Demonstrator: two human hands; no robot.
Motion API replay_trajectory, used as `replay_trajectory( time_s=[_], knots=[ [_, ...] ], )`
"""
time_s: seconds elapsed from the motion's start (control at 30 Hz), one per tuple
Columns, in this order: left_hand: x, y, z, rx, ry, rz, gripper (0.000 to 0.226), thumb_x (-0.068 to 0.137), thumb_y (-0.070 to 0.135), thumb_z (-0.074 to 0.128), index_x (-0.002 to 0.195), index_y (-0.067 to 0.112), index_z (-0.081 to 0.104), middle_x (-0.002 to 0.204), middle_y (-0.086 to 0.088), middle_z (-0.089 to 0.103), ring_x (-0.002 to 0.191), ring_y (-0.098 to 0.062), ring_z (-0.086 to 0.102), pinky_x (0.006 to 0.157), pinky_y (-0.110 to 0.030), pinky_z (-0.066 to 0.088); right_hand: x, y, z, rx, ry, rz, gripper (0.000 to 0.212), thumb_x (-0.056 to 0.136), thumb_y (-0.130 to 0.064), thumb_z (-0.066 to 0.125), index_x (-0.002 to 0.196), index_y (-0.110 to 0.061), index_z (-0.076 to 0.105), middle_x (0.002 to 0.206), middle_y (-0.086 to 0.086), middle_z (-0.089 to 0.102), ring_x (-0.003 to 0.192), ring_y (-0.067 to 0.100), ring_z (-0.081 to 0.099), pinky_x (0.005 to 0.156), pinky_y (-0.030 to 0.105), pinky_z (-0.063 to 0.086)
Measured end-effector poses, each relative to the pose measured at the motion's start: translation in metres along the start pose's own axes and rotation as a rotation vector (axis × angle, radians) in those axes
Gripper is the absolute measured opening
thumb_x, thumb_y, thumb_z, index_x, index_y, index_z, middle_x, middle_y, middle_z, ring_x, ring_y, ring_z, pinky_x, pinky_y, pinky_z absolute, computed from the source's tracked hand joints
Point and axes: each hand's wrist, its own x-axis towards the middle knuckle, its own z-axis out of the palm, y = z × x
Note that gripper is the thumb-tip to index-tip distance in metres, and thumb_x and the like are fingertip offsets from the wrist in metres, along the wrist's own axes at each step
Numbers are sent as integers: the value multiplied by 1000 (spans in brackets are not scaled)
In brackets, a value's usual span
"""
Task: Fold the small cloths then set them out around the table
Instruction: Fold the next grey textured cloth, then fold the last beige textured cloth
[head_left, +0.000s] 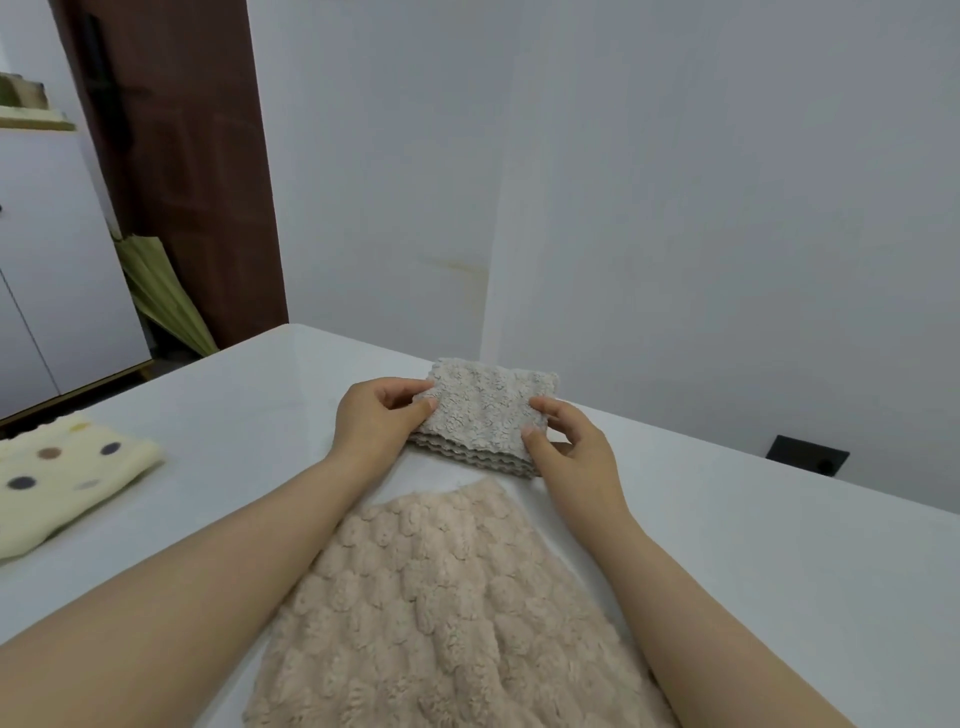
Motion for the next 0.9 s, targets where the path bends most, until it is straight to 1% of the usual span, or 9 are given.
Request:
replay_trajectory(
  time_s=[0.07,0.1,0.2,0.3,0.47,0.67,0.77,0.83,0.9],
  knots=[
    [1,-3,1,31,7,18,19,80,15,74,99,14,74,94,0,74,90,-11,68,85,-22,50,3,3,3,-19,0,18,30,92,-17,59,119,-29,62,79,-13,61,73,28,64,70,20,51],
    [2,-5,1,59,-5,31,19,81,17,73,99,14,74,95,2,74,91,-10,67,85,-22,49,5,5,4,-39,2,26,32,91,-17,59,121,-28,62,81,-11,63,75,28,65,71,23,51],
    [6,-7,1,172,-60,76,22,85,20,68,107,16,71,100,5,71,95,-9,65,85,-19,46,11,9,4,-82,19,39,33,90,-19,59,121,-27,62,75,-4,65,62,17,58,68,24,49],
    [9,-11,1,257,-83,113,26,89,19,63,114,15,67,106,6,67,96,-9,61,84,-16,40,14,12,6,-112,39,41,34,89,-20,58,122,-28,62,65,2,62,57,15,53,63,24,46],
    [12,-14,7,329,-98,137,27,89,13,60,116,17,67,111,3,67,94,-10,60,83,-18,39,16,14,7,-149,57,33,35,88,-19,58,122,-27,61,80,12,71,66,17,59,70,27,48],
    [14,-16,10,384,-64,174,27,89,12,61,115,13,67,115,-4,67,101,-16,62,92,-25,45,16,14,7,-153,88,18,32,81,-16,64,112,-24,65,82,1,66,68,12,57,69,22,45],
    [14,-16,9,369,-43,175,24,87,13,63,110,13,69,110,-5,69,99,-17,64,94,-32,49,17,16,7,-192,110,14,32,77,-19,67,109,-25,66,95,1,59,70,12,56,72,24,42],
    [14,-15,9,350,-30,169,23,86,14,64,108,13,70,107,-3,69,95,-14,64,91,-28,50,16,17,7,-206,123,14,30,77,-21,67,107,-27,66,96,2,57,71,13,54,70,23,40],
    [12,-15,9,331,-2,168,20,86,14,64,105,13,71,102,1,68,91,-9,62,82,-18,46,15,17,5,-173,132,10,27,79,-22,68,105,-28,66,90,0,55,74,15,53,70,24,39]
  ],
)
